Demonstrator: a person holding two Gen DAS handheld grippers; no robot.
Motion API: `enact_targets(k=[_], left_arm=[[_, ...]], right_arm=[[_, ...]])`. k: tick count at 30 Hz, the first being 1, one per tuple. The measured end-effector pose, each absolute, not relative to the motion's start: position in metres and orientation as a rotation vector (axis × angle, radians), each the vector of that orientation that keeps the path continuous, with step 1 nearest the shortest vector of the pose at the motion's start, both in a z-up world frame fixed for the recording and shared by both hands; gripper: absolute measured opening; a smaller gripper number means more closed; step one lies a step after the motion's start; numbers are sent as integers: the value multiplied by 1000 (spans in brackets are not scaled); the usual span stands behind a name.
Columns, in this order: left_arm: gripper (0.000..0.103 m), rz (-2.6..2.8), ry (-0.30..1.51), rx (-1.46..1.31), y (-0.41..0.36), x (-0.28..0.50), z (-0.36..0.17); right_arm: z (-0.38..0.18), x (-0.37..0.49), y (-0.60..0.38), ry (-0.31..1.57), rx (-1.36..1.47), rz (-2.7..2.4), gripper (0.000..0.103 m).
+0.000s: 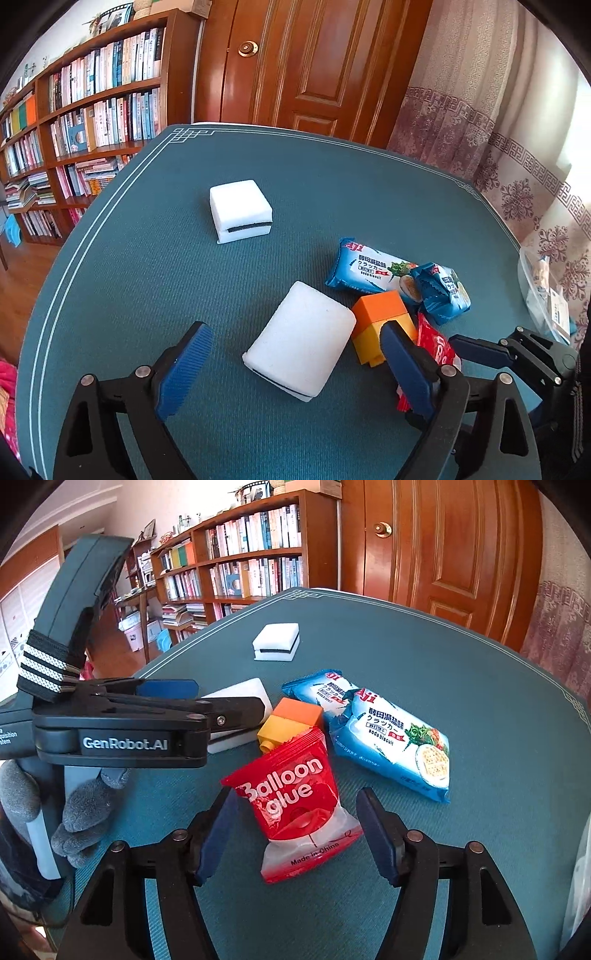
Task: Organize objects
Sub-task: 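Grasp the red Balloon glue packet with the right tool, then grasp the large white sponge with the left tool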
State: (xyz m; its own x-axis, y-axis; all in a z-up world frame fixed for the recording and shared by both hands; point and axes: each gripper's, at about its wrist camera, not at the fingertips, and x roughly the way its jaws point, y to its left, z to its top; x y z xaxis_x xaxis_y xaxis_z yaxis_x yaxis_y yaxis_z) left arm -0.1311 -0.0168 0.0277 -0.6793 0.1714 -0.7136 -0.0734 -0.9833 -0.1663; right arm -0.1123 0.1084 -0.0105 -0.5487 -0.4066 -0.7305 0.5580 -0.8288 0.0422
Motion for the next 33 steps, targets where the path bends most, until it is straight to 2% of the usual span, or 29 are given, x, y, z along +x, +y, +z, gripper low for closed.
enact_targets(k=[6,7,13,20,25,33], left_arm=[[97,2746,-24,-1181,-5,-128,24],[97,2753,-5,-1191,-3,-129,23],[97,2765,-40,-1232,-11,-134,17],[95,2761,-3,-1245,-6,-133,14],[77,2769,27,-1274,-4,-134,10],[64,2776,48,-1260,-2,-131,10]], right_arm=[[-18,-109,113,243,1057,-2365,66],[-19,-109,114,237,1066,-2372,62],[-17,-100,123,198,1078,-2399,54],[-17,-84,142,136,1106,-2440,53],[-18,-75,148,101,1115,-2455,53],[-19,-71,146,73,1114,-2481,54]])
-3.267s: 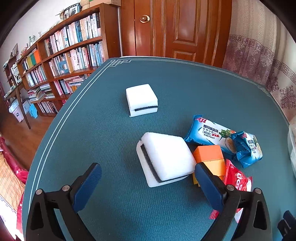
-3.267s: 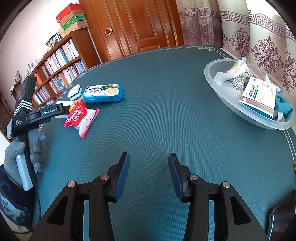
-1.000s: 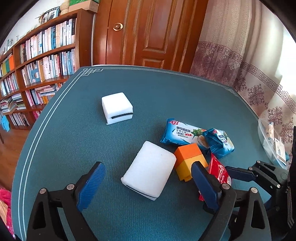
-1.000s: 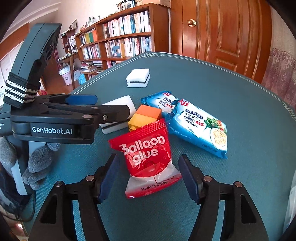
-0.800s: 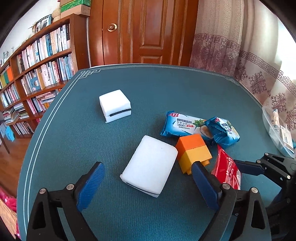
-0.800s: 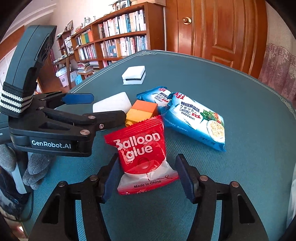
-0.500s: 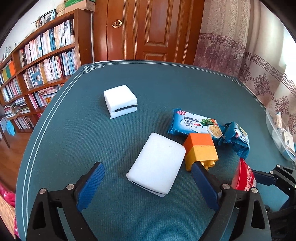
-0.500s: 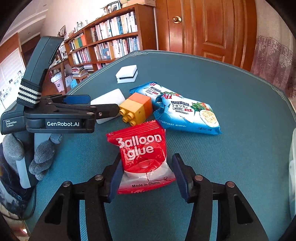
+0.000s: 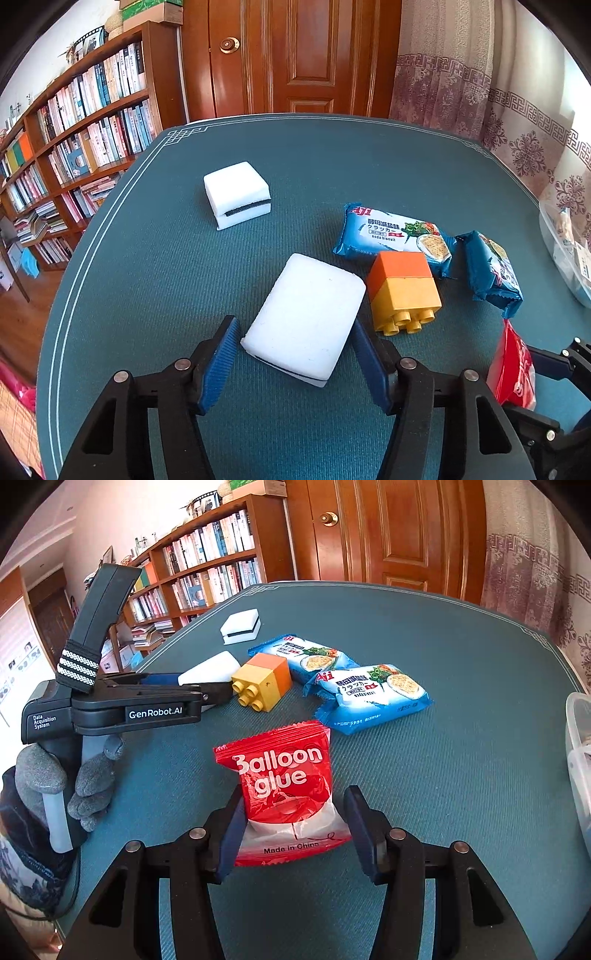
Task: Organize objects
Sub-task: 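Grasp the large white sponge with the left tool, then carry the glue packet into the bowl and open the right tool while left tool holds the sponge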
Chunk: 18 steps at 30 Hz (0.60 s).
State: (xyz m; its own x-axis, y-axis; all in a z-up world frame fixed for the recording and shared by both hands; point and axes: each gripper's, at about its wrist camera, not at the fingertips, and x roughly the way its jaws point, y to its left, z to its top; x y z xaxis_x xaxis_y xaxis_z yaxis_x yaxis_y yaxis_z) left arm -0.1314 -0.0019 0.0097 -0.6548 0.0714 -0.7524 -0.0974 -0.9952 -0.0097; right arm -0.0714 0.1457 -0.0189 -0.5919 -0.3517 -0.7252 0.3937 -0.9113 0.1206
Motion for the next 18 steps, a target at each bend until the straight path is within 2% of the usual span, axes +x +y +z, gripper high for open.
enact_targets(k=[4,10,18], left_arm=[[57,2804,15,-1234,-6,-130,13],[56,2841,-125,-1177,-21,-127,22],[56,2847,-155,-1095,-18,-122,31]], right_arm=[[-18,-69,147,44,1118,-2493,53],[-14,-59,150,4,1108,-2494,49],[0,-48,162,-55,1073,-2523,48]])
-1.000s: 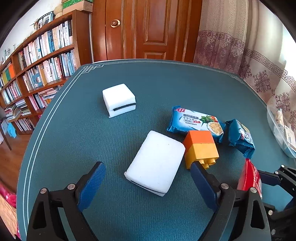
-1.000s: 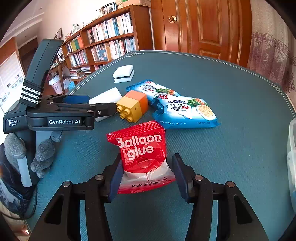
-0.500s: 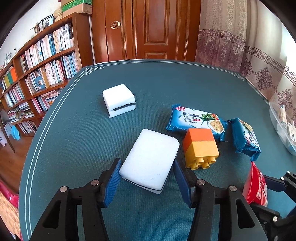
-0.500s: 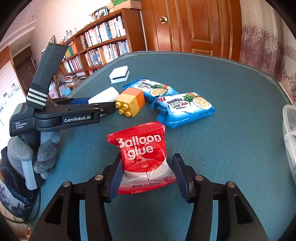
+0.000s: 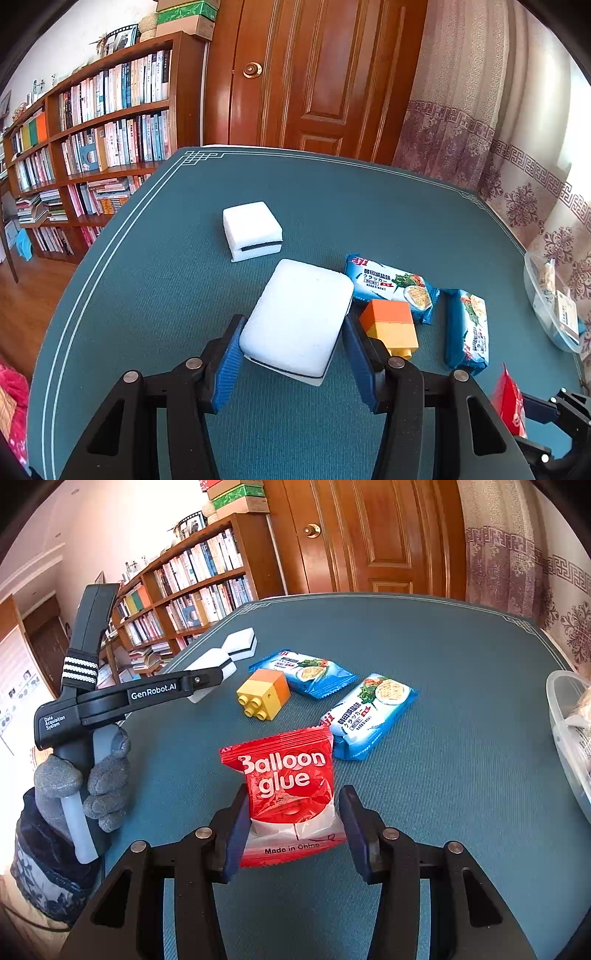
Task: Organize objects
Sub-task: 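Carry the glue packet into the bowl and open the right tool while left tool holds the sponge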
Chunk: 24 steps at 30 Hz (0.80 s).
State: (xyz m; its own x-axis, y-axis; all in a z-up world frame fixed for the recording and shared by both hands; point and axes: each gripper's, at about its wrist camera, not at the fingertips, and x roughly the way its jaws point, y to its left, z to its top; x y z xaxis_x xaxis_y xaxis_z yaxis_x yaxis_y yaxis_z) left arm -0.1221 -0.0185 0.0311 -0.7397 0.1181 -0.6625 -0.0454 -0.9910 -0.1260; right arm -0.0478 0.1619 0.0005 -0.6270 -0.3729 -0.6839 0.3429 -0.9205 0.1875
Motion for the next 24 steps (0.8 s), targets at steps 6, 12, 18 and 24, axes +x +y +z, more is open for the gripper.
enact_targets(k=[6,12,18,24], left_arm=[[56,2838,-124,-1081,-10,-120,33],[56,2827,-108,-1061,-4,-116,36],[56,2806,-69,-1046,12,-109,40],[56,2769,-34,-1051,30,-101,41]], right_arm=[[7,-42,176,-90,1069,-2570,48],[13,-35,204,-142,1066,-2647,48],[25,-32,247,-215,1051,-2762,48],[43,-34,289,-239,1026,-2884,48]])
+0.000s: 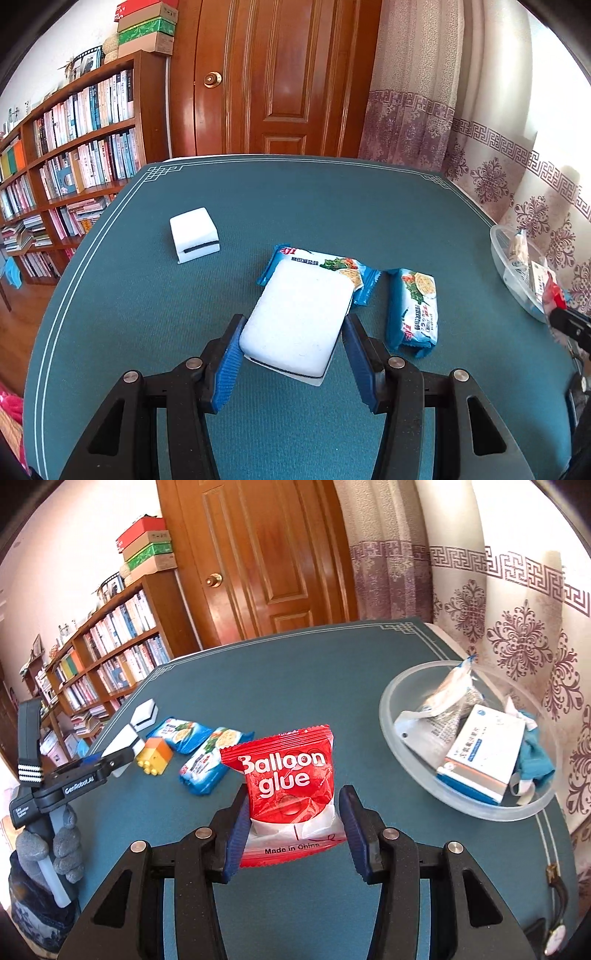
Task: Organize objects
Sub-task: 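Carry the glue packet into the bowl and open the right tool while left tool holds the sponge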
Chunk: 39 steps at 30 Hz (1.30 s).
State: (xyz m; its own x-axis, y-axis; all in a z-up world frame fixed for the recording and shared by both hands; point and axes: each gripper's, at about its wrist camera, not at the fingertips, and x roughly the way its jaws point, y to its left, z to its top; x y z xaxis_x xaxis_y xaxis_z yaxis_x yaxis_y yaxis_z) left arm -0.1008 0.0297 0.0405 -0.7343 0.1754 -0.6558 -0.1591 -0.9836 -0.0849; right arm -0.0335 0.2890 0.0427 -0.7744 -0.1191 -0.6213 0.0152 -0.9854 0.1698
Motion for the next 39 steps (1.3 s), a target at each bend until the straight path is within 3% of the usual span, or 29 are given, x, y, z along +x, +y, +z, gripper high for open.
enact_targets(k=[17,39], left_arm=[[56,2665,66,-1016,85,-85,50],[56,2587,173,-1022,129,-84,47]], right_arm=[[75,-83,414,-267,1017,-3256,49],[39,-143,455,-250,1228,-3272,51]])
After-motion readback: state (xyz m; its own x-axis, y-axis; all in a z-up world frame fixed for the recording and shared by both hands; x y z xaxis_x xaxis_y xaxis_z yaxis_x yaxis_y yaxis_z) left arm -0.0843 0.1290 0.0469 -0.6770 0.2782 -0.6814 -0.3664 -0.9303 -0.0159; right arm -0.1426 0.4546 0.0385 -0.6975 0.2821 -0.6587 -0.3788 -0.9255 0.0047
